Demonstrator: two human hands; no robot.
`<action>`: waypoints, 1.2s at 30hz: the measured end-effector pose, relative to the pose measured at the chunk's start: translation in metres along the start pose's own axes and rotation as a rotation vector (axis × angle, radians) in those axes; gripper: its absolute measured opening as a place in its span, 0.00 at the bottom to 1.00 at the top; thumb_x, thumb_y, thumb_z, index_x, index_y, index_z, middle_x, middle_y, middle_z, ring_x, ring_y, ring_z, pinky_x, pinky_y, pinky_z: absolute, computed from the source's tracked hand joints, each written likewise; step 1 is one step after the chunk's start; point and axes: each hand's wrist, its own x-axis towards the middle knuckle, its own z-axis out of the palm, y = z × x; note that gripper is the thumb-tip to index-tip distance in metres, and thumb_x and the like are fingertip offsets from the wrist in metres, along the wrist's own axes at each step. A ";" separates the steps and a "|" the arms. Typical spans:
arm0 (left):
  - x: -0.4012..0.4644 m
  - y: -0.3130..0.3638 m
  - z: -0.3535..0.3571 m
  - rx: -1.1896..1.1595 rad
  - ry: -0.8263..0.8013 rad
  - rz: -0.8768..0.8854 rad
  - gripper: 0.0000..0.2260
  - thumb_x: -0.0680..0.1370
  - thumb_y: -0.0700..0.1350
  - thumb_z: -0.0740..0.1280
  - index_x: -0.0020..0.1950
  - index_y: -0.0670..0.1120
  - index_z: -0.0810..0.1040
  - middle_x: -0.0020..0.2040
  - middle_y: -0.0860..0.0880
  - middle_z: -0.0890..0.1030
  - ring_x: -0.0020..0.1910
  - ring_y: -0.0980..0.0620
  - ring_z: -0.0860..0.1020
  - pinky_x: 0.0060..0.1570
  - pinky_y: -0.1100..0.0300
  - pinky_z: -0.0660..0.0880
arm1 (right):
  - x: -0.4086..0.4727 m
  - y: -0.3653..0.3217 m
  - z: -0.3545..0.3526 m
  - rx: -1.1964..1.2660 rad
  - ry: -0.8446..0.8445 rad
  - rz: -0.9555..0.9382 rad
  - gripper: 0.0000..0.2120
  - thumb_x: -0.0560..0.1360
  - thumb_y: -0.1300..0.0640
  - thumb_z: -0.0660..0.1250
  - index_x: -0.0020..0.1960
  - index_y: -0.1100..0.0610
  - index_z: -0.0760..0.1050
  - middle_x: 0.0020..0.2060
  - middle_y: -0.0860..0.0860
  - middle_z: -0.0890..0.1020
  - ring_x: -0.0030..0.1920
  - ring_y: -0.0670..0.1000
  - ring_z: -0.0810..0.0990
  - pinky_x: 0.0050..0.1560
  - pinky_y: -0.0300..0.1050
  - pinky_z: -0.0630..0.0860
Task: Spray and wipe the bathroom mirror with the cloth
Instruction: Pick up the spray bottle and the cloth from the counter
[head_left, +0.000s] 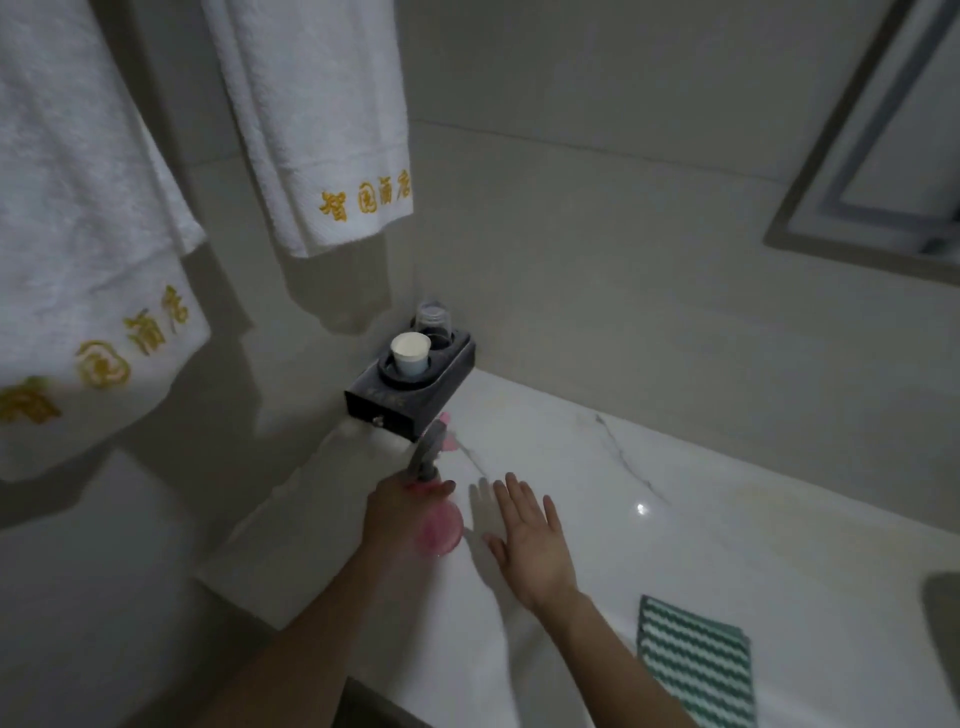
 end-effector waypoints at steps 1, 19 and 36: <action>-0.008 0.006 0.010 0.028 -0.024 0.025 0.11 0.67 0.55 0.73 0.40 0.51 0.77 0.40 0.52 0.80 0.44 0.52 0.79 0.37 0.64 0.69 | -0.009 0.008 -0.005 0.016 0.025 0.017 0.27 0.74 0.44 0.52 0.64 0.57 0.76 0.64 0.53 0.77 0.62 0.52 0.77 0.62 0.51 0.70; -0.128 0.003 0.140 0.140 -0.070 0.104 0.09 0.71 0.57 0.69 0.46 0.54 0.78 0.36 0.52 0.81 0.35 0.53 0.79 0.36 0.62 0.73 | -0.157 0.114 0.006 0.168 -0.008 0.320 0.42 0.70 0.31 0.32 0.78 0.54 0.45 0.77 0.50 0.47 0.77 0.49 0.45 0.69 0.42 0.33; -0.125 -0.018 0.154 0.038 -0.298 0.230 0.51 0.61 0.54 0.79 0.75 0.51 0.52 0.71 0.49 0.65 0.67 0.47 0.69 0.63 0.53 0.69 | -0.186 0.124 0.026 0.209 -0.056 0.313 0.43 0.67 0.35 0.32 0.78 0.54 0.46 0.77 0.49 0.49 0.77 0.47 0.44 0.69 0.41 0.32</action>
